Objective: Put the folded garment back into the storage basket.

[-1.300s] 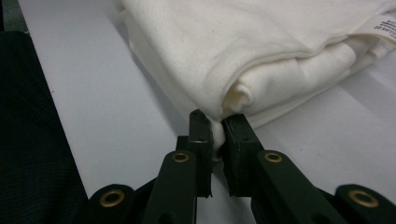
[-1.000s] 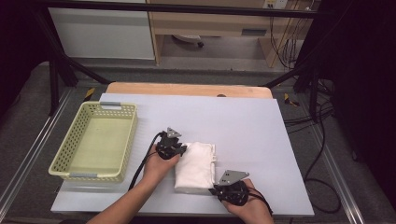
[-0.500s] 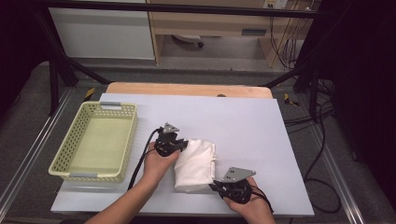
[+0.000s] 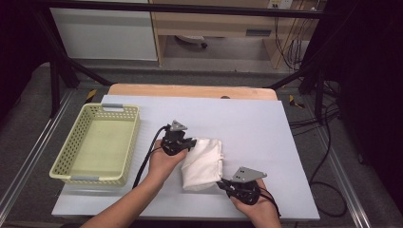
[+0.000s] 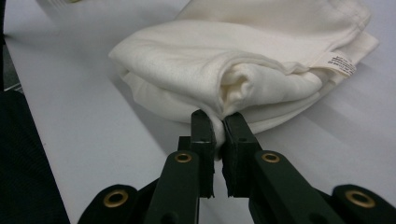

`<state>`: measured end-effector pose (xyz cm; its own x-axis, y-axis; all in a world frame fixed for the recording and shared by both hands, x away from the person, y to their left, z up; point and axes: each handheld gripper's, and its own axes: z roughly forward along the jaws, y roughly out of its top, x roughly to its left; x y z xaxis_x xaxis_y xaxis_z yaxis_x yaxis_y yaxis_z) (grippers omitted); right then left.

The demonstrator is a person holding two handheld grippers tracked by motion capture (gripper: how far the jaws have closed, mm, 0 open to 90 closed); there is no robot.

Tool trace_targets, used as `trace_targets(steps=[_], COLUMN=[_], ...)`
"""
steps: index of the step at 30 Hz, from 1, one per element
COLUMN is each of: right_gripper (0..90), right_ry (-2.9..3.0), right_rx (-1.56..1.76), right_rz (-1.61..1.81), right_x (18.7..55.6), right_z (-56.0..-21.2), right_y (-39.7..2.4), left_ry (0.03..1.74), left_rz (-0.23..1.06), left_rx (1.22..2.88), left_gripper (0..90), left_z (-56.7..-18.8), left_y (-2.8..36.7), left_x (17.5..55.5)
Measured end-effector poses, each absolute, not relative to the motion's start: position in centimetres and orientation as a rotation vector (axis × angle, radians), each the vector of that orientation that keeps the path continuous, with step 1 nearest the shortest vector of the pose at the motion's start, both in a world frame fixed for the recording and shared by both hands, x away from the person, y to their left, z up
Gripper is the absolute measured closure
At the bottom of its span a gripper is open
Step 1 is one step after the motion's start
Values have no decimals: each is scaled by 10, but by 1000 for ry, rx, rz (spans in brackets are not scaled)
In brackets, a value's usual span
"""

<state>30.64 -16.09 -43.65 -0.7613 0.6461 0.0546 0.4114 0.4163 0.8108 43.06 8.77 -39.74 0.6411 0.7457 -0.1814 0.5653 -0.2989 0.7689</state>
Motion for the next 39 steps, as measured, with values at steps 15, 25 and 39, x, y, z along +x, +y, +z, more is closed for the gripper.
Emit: trace_targets(steps=[15,25,39], right_gripper=[841,841,841], right_ry=[2411,2409,2405], right_rx=[924,909,881], right_rz=[1291,1299,1312], right_x=[308,307,306], right_z=[-438,-436,-436], right_y=[-161,-158,-156], left_ry=[981,989,983], left_rz=[237,219,205], left_rx=[2033,2014,2022], left_gripper=[820,821,821], left_z=[-390,-383,-375], left_y=[69,69,70], left_x=[437,435,436])
